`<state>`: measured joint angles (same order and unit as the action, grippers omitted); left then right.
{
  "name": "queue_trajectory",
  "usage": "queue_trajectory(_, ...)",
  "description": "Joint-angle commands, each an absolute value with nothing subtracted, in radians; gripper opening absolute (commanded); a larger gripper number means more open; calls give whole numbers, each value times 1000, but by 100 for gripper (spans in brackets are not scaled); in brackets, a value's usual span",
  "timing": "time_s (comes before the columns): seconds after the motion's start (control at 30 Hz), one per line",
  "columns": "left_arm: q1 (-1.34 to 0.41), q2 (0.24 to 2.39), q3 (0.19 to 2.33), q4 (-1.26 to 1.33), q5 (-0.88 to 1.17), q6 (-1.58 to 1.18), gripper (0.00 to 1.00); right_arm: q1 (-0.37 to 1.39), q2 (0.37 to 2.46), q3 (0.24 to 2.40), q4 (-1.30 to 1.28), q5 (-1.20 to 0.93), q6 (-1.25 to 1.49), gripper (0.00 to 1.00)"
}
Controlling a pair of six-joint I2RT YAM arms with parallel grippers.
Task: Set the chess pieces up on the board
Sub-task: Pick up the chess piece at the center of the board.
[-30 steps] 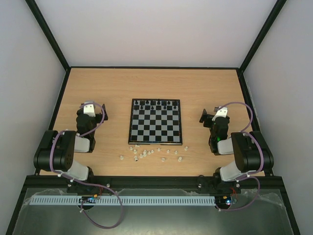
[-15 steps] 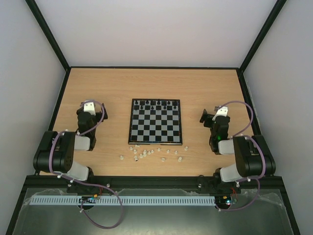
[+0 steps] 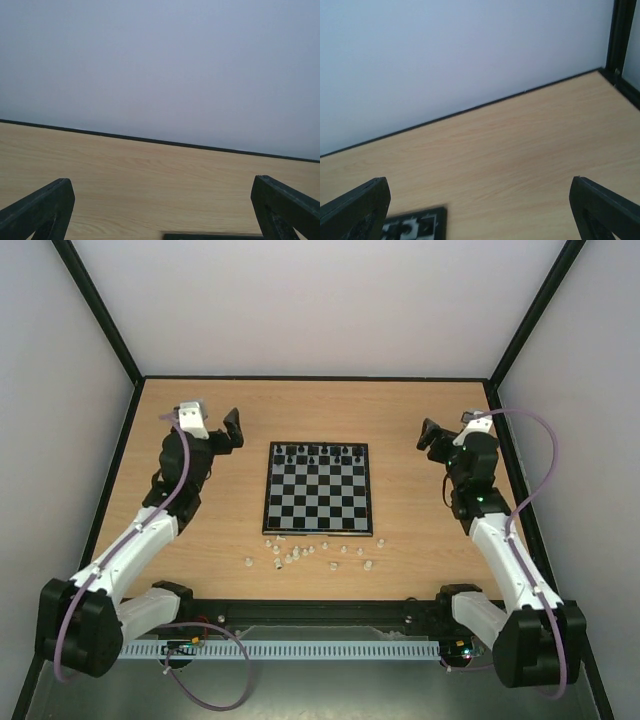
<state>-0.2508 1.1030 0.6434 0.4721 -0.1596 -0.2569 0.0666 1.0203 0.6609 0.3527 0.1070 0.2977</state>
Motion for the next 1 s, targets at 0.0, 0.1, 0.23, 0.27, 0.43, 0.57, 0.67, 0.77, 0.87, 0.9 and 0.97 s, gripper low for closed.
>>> queue_trajectory(0.0, -272, 1037, 764, 144, -104, -423, 100, 66, 956, 782, -61, -4, 414, 99)
queue_trajectory(0.1, -273, 999, 794, 61, -30, -506, 100, 66, 933, 848, -213, 7, 522, 99)
queue_trajectory(0.23, -274, 957, 809, -5, 68, -584, 99, 64, 890, 847, -293, 16, 608, 99)
queue_trajectory(0.27, -276, 947, 801, -7, 99, -595, 100, 64, 878, 834, -273, -37, 619, 99)
queue_trajectory(0.43, -276, 936, 761, -38, 184, -584, 100, 64, 883, 801, -165, -273, 609, 99)
queue_trajectory(0.57, -275, 930, 734, -63, 174, -601, 99, 64, 917, 848, -180, -329, 570, 99)
queue_trajectory(0.67, -263, 923, 687, -18, 195, -603, 99, 64, 931, 848, -153, -332, 601, 98)
queue_trajectory(0.77, -257, 954, 654, 45, 266, -604, 100, 64, 975, 838, -139, -350, 629, 99)
queue_trajectory(0.87, -256, 996, 631, 124, 330, -608, 99, 65, 1014, 786, -50, -433, 684, 99)
queue_trajectory(0.9, -260, 1004, 631, 132, 347, -604, 100, 66, 1026, 768, -17, -449, 704, 99)
queue_trajectory(0.97, -274, 1005, 653, 106, 336, -576, 99, 71, 1054, 751, 13, -470, 723, 99)
